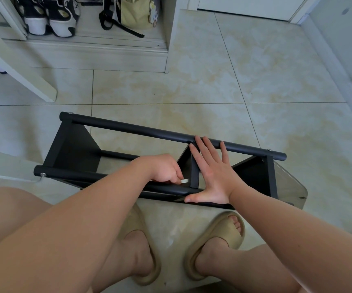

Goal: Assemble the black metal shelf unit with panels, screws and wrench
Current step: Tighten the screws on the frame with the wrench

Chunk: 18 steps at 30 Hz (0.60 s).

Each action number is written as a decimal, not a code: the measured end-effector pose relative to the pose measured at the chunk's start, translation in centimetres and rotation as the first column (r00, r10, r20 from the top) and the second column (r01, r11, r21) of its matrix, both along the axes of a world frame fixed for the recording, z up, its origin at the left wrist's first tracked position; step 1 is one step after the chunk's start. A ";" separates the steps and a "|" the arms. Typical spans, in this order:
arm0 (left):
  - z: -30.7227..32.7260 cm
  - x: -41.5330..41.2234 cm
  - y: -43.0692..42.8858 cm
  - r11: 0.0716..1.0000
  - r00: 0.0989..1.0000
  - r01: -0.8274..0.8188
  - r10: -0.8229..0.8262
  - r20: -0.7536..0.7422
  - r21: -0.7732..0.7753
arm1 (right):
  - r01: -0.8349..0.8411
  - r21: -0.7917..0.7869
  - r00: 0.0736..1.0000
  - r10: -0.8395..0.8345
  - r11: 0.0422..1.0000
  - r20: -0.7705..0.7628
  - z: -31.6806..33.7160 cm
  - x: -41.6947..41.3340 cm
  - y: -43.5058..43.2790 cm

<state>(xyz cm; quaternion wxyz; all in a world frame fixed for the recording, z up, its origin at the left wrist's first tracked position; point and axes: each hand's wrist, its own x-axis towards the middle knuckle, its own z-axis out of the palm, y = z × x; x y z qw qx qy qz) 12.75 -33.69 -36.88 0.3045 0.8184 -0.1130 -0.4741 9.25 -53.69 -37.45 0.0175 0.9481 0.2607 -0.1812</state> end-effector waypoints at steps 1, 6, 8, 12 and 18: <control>-0.1 0.1 0.1 1.000 1.000 -0.022 0.022 0.014 -0.003 | -0.001 0.000 1.000 0.001 1.000 0.000 0.0 0.0 0.0; 0.2 0.4 0.0 0.999 0.998 -0.032 0.030 0.059 0.026 | -0.004 -0.006 1.000 0.004 1.000 -0.002 0.0 0.0 0.0; 0.0 0.3 -0.3 0.998 0.998 -0.062 0.062 0.031 0.013 | -0.007 -0.007 1.000 0.007 1.000 -0.001 0.0 0.1 -0.1; -0.4 -0.1 -1.0 0.970 0.963 -0.236 0.226 -0.149 -0.060 | -0.008 -0.007 1.000 0.008 1.000 0.002 0.0 0.1 -0.1; -1.1 -0.3 -1.8 0.829 0.809 -0.546 0.484 -0.333 -0.120 | -0.010 -0.001 1.000 0.010 1.000 0.005 0.0 0.1 -0.1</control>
